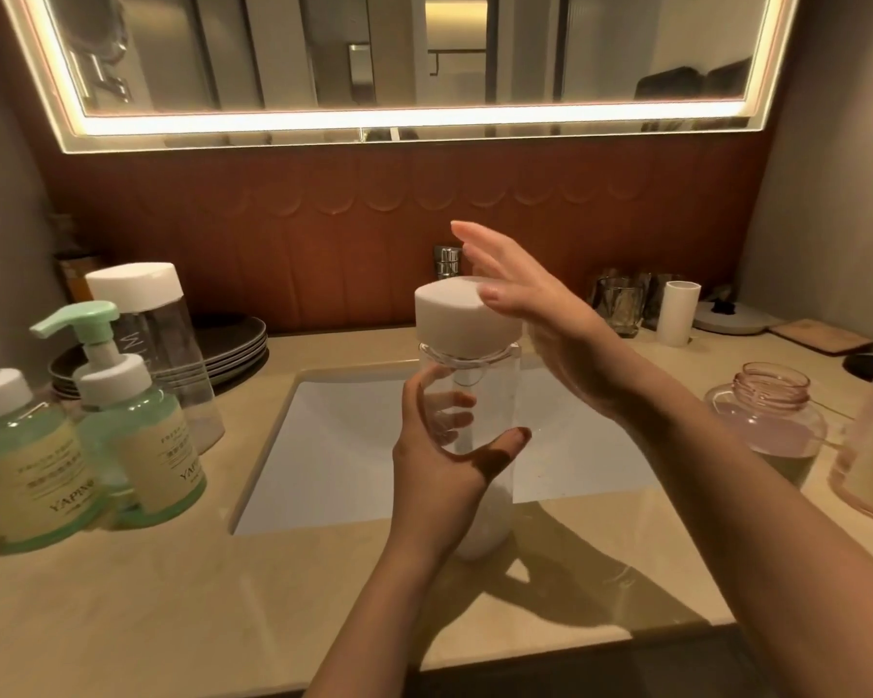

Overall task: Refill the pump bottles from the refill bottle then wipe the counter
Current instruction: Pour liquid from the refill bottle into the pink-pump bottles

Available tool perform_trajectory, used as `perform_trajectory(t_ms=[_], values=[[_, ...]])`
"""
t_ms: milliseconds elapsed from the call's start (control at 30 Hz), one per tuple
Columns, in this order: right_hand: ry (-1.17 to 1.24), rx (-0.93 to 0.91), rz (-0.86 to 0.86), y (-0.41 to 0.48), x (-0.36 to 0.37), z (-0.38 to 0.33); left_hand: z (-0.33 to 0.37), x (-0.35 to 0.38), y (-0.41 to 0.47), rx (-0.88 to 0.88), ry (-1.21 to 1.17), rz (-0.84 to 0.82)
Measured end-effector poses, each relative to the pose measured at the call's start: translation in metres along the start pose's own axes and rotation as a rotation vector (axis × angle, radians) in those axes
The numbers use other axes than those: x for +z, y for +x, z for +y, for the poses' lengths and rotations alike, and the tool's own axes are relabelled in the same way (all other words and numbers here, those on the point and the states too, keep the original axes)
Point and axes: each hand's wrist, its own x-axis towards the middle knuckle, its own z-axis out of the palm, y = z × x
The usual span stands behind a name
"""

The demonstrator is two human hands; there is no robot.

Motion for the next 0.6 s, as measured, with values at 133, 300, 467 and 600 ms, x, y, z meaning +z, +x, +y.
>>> perform_trajectory(t_ms=[133, 300, 467, 600], values=[[0.097, 0.043, 0.014, -0.004, -0.002, 0.002, 0.0, 0.001, -0.001, -0.008, -0.011, -0.004], [-0.026, 0.049, 0.118, -0.001, 0.011, 0.001, -0.003, -0.001, 0.0, 0.017, 0.007, 0.014], [0.237, 0.086, 0.008, -0.007, -0.007, 0.003, 0.0, 0.001, 0.0, -0.009, 0.009, -0.006], [0.012, 0.062, 0.157, -0.003, -0.001, 0.002, -0.001, -0.001, 0.0, -0.023, -0.015, -0.015]])
